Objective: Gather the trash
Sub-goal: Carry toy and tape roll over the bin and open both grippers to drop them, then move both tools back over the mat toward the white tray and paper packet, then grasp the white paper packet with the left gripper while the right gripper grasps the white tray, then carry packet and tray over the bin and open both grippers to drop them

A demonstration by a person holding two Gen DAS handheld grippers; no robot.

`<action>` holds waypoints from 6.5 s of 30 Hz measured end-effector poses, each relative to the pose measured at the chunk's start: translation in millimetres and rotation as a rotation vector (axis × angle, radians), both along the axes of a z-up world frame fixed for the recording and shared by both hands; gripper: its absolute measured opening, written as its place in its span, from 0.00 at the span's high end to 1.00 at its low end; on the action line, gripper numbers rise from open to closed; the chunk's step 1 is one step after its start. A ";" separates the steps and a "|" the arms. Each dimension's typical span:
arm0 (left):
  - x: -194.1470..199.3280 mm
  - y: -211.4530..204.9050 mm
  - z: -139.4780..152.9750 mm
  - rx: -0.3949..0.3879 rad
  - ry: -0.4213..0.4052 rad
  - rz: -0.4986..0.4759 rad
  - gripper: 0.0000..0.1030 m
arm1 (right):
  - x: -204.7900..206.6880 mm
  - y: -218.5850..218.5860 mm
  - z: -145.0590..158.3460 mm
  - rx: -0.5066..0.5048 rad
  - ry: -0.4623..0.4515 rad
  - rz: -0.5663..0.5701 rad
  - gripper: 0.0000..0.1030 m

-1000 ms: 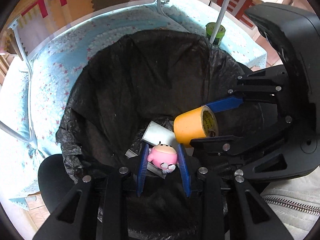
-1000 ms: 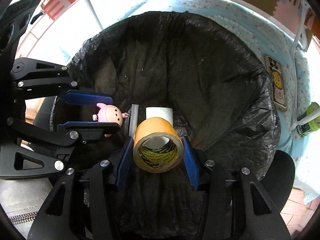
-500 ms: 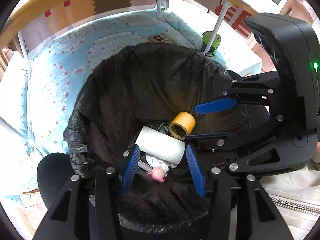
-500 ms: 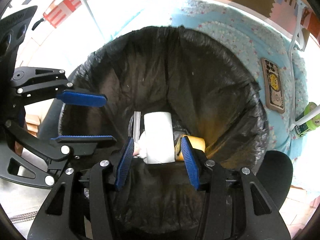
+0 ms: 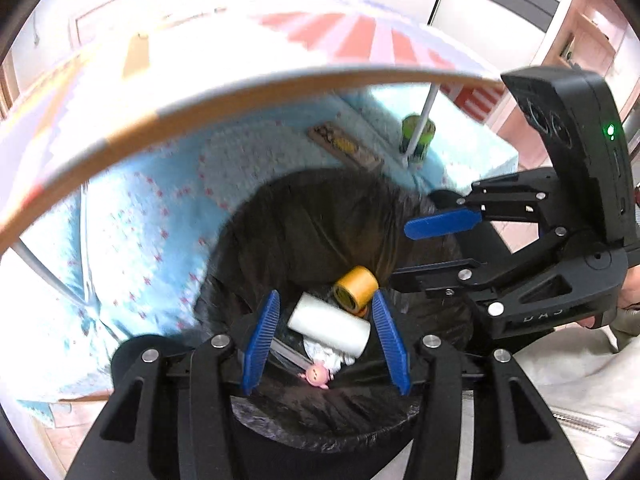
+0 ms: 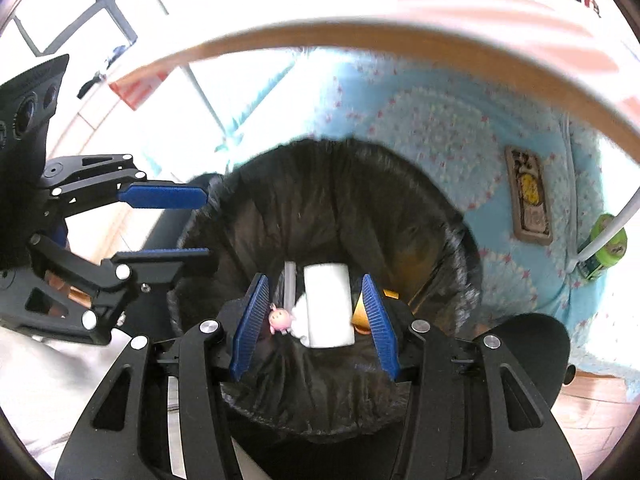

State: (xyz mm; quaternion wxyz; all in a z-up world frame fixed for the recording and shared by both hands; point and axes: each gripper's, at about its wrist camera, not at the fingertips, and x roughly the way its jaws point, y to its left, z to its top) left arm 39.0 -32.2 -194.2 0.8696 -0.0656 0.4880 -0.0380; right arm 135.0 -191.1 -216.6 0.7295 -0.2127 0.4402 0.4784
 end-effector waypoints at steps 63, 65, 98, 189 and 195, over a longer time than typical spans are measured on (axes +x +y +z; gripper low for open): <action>206.1 196.4 104.4 0.171 -0.256 0.123 0.54 | 183.3 120.4 164.3 0.249 -0.256 -0.101 0.53; 213.2 198.6 99.4 0.173 -0.244 0.110 0.54 | 193.2 125.8 162.6 0.252 -0.237 -0.116 0.53; 238.1 222.5 72.2 0.103 -0.188 0.089 0.78 | 255.8 146.5 132.2 0.271 -0.080 -0.255 0.91; 3.0 -1.9 -49.8 0.010 0.106 -0.089 0.78 | 5.7 0.9 -43.8 -0.084 0.037 -0.028 0.94; 3.1 -10.1 -64.7 0.003 0.158 -0.101 0.78 | 1.1 2.1 -53.9 -0.115 0.072 0.000 0.94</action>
